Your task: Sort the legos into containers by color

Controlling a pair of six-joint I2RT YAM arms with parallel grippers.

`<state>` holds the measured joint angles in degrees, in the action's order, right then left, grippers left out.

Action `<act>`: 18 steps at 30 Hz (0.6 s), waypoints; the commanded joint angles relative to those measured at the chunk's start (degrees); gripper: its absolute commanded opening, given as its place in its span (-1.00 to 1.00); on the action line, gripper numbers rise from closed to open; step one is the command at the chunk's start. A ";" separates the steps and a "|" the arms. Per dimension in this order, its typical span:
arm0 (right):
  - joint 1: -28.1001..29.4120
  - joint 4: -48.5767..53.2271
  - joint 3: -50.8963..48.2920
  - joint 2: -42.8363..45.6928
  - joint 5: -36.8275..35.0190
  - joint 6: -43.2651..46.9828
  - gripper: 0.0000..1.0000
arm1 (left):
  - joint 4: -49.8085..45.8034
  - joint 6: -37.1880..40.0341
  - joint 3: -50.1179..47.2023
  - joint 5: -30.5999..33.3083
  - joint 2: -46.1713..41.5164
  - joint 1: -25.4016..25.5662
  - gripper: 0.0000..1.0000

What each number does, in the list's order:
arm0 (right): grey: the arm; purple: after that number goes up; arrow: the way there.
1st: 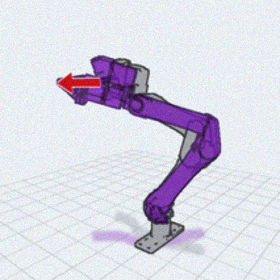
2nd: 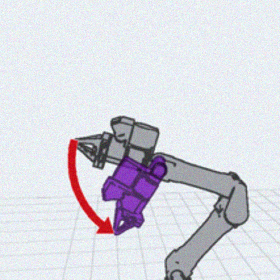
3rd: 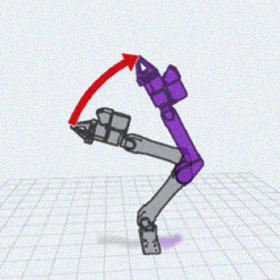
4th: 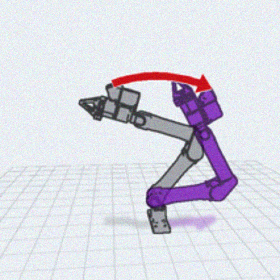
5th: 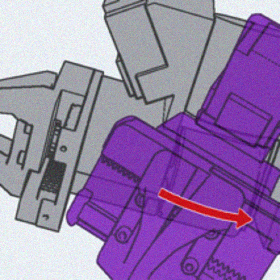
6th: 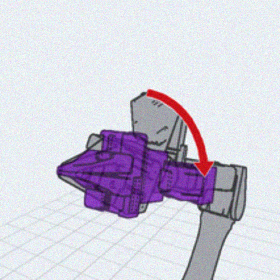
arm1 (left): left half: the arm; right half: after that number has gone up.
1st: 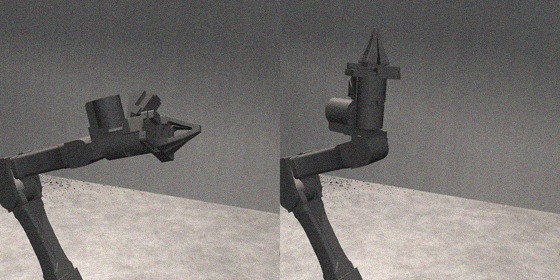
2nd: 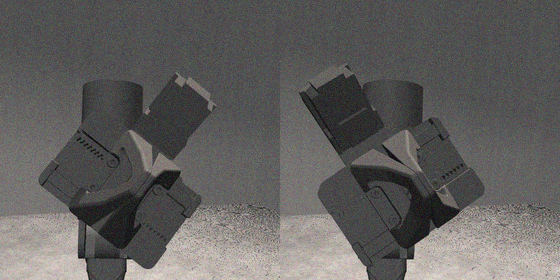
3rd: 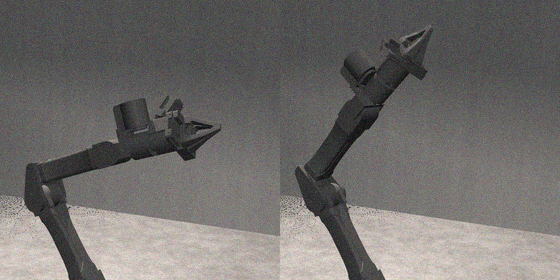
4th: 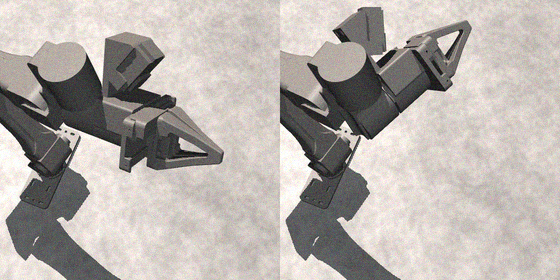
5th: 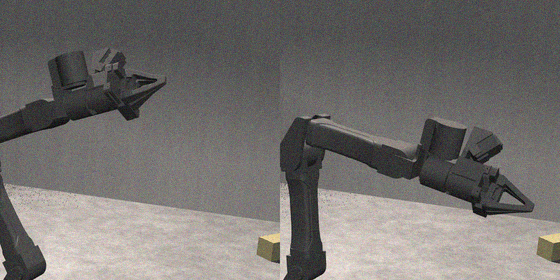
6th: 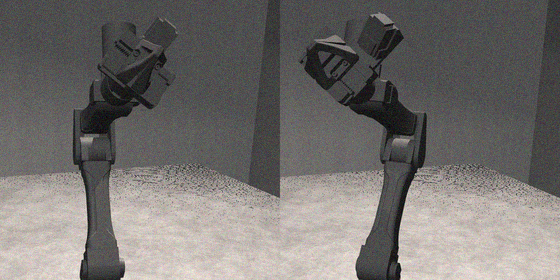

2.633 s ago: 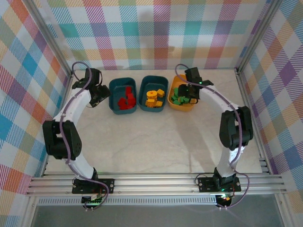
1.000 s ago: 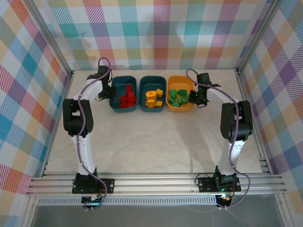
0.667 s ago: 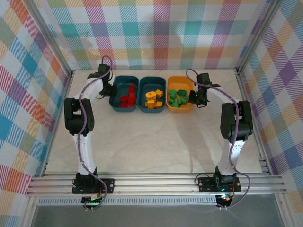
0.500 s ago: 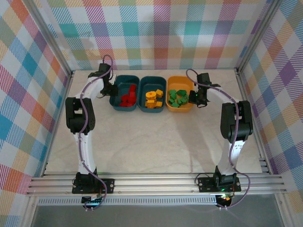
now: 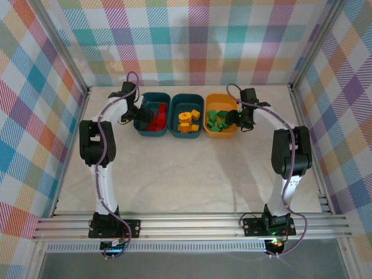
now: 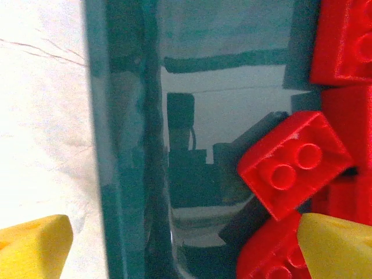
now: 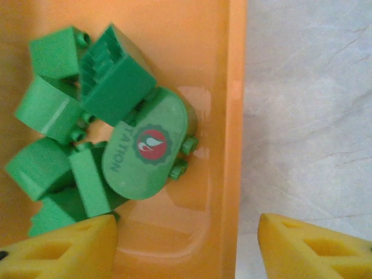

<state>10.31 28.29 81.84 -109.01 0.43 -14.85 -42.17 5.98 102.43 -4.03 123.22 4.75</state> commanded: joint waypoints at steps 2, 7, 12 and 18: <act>0.24 1.39 0.60 7.91 -0.20 -0.26 0.49 | -1.07 -1.37 -0.41 -1.30 -10.91 -0.27 1.00; 0.58 -0.98 -2.71 17.42 3.88 -0.97 0.64 | 0.81 -6.32 -3.83 -2.69 -23.00 -0.23 1.00; 4.04 -15.48 -16.64 33.72 6.83 -3.56 0.99 | 6.66 -20.61 -14.69 -1.62 -41.43 3.54 1.00; 5.80 -45.42 -37.51 43.71 2.87 -3.01 0.99 | 38.21 -27.17 -45.34 15.52 -64.15 14.32 1.00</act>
<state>16.45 -2.28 48.36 -65.32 5.96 -19.38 -19.14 -15.53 65.69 1.15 61.91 16.88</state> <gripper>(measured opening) 0.996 0.999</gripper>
